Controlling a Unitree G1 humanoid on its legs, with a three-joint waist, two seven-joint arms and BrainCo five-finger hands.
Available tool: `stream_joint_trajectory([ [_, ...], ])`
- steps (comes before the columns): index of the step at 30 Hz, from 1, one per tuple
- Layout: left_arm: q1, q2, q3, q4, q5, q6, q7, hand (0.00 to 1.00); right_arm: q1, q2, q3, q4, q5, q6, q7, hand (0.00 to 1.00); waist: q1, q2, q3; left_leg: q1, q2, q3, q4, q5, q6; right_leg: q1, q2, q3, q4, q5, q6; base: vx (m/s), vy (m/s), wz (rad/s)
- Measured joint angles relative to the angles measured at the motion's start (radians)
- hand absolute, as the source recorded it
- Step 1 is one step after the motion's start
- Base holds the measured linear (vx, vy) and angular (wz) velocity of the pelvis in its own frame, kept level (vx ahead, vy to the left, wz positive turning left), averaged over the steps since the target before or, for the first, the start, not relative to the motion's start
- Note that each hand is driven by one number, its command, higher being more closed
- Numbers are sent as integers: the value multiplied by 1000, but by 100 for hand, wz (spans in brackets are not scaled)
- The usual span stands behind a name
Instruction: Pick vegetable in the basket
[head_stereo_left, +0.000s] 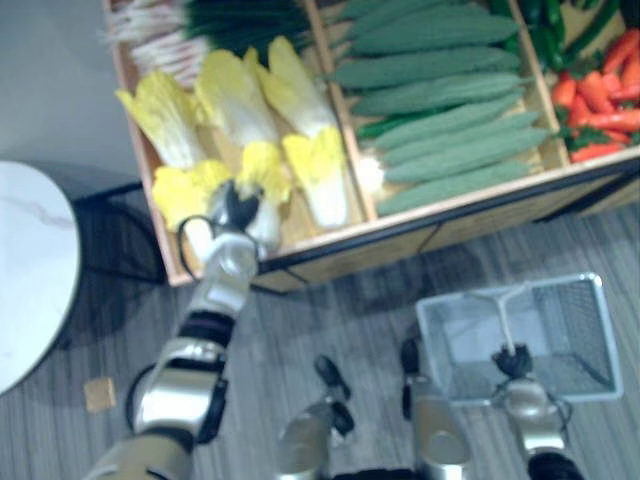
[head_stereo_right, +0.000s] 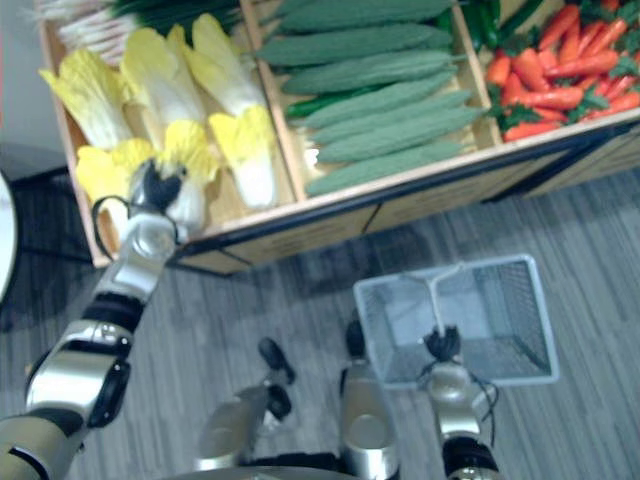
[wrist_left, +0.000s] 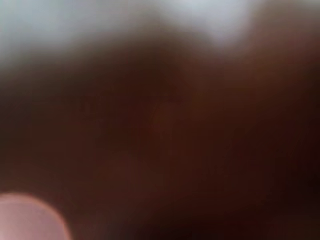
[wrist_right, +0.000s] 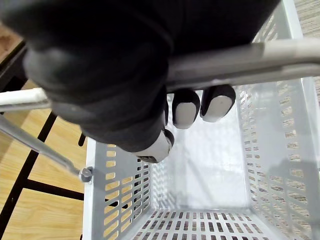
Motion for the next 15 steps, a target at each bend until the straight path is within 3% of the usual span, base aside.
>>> stream_joint_trajectory([
  [2,42,1,24,-54,-31,1,4,100,17,11,-2,-19,0,0,5,100,0,-4,-3,17,4,3,4,-3,-1,17,6,4,-3,0,-1,19,-35,-10],
  [5,151,3,84,-205,-36,1,20,100,27,28,2,-47,0,1,22,100,7,-25,-19,-12,35,-41,180,-94,7,27,25,60,3,0,-1,33,-39,-49],
  [7,248,2,122,-328,-36,0,57,100,20,21,4,-87,1,2,33,100,26,-19,-59,-66,46,-309,329,-187,-18,4,47,135,21,3,3,28,-13,-109],
  [9,280,-4,116,-401,-32,-2,73,100,38,25,-3,-121,10,1,36,100,16,-11,-107,-64,46,-375,328,-240,-37,-5,68,167,15,8,13,19,87,-70],
  [15,361,-79,47,-596,67,-30,98,100,152,71,-40,-301,11,-2,42,100,3,-34,-179,21,-3,-285,260,-239,-23,18,38,259,-25,30,44,45,108,-38],
])
